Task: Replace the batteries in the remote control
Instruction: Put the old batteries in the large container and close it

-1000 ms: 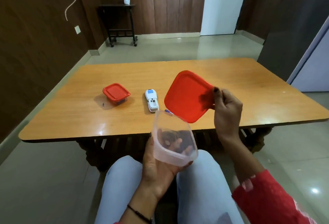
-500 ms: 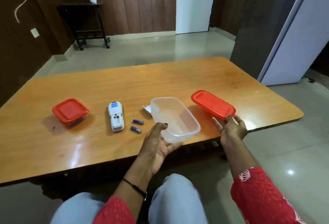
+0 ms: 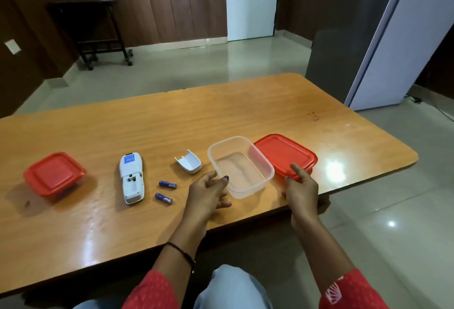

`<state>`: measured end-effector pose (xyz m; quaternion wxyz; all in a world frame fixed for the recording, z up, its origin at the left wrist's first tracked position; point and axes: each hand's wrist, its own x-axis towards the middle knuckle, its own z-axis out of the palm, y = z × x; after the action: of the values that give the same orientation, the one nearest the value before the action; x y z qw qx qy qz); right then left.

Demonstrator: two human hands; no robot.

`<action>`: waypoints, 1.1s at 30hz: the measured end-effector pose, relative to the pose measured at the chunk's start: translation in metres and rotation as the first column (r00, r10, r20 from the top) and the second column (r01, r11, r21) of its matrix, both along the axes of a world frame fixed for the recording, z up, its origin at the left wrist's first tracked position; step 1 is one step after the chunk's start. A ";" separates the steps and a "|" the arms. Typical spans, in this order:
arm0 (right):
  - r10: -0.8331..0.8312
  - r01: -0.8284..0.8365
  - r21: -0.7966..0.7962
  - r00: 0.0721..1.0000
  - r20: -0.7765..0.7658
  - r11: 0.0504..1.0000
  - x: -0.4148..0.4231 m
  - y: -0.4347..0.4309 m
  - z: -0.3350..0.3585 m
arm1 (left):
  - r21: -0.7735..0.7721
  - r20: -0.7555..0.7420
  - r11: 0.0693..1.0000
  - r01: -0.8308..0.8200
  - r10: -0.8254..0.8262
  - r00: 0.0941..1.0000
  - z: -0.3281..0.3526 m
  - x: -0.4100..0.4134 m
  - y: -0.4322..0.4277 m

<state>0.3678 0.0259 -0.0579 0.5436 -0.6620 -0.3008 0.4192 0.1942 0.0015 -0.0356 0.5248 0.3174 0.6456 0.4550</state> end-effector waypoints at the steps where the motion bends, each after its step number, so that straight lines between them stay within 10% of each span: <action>1: 0.026 -0.026 -0.012 1.000 -0.002 1.000 -0.001 -0.003 0.001 | 0.002 -0.015 1.000 0.004 -0.004 1.000 0.001 0.000 0.000; 13: 0.186 -0.241 0.290 0.961 0.204 0.926 -0.056 -0.044 0.048 | 0.330 -0.448 0.943 0.049 0.111 0.887 0.019 -0.063 -0.044; 18: 0.456 -0.626 0.108 0.664 0.592 0.772 -0.142 -0.026 0.034 | 0.190 -0.929 0.977 0.098 0.147 0.338 -0.001 -0.109 -0.051; 22: 0.520 -0.655 -0.205 0.332 0.787 0.728 -0.184 0.001 0.013 | 0.070 -0.987 0.994 0.084 0.057 0.149 -0.013 -0.109 -0.047; 29: 0.450 -0.641 -0.279 0.116 0.885 0.715 -0.188 0.014 0.011 | -0.059 -0.991 0.998 0.027 -0.062 0.119 -0.014 -0.101 -0.028; 33: 0.252 -0.598 0.006 0.347 0.903 0.802 -0.148 0.004 0.028 | -0.071 -0.978 0.995 0.065 -0.082 0.193 -0.004 -0.092 -0.027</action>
<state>0.2196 0.0302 -0.0296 0.2861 -0.5713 -0.7635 0.0941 0.1020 -0.0257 -0.0397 0.0202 0.5604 0.8191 0.1209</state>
